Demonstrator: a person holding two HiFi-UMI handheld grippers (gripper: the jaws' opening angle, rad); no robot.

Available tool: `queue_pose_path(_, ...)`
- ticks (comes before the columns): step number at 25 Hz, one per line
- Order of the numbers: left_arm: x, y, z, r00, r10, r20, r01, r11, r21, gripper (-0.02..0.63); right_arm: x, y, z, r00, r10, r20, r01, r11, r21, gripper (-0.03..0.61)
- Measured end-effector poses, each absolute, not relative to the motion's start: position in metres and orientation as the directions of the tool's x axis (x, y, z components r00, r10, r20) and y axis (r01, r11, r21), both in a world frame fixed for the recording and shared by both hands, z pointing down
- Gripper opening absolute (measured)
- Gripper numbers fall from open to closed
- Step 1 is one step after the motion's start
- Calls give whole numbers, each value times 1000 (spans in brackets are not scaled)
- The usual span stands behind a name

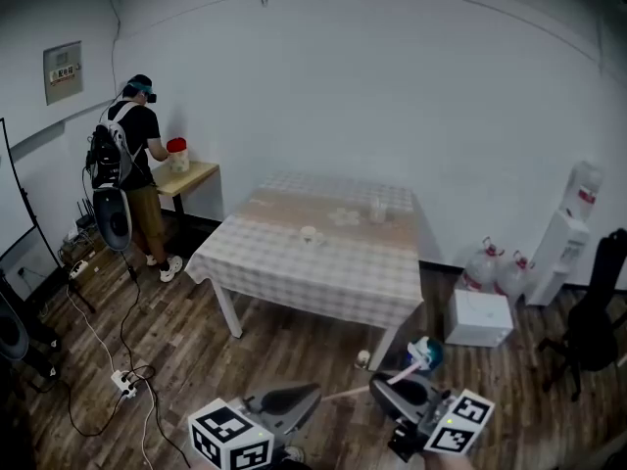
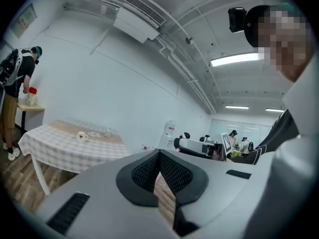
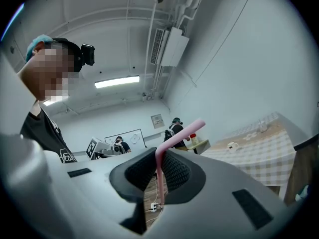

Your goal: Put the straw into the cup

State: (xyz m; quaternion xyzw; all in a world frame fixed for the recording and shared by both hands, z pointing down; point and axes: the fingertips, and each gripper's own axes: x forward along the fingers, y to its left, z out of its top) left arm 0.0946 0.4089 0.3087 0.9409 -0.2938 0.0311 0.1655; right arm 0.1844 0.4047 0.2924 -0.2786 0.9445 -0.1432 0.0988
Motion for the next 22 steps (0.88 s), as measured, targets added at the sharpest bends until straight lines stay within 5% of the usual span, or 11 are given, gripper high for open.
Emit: queue_pose_path(22, 49, 279, 344, 846, -514, 140, -529, -777, 341, -5, 141, 278, 326, -804, -593, -48, -541, 763, -353, 38)
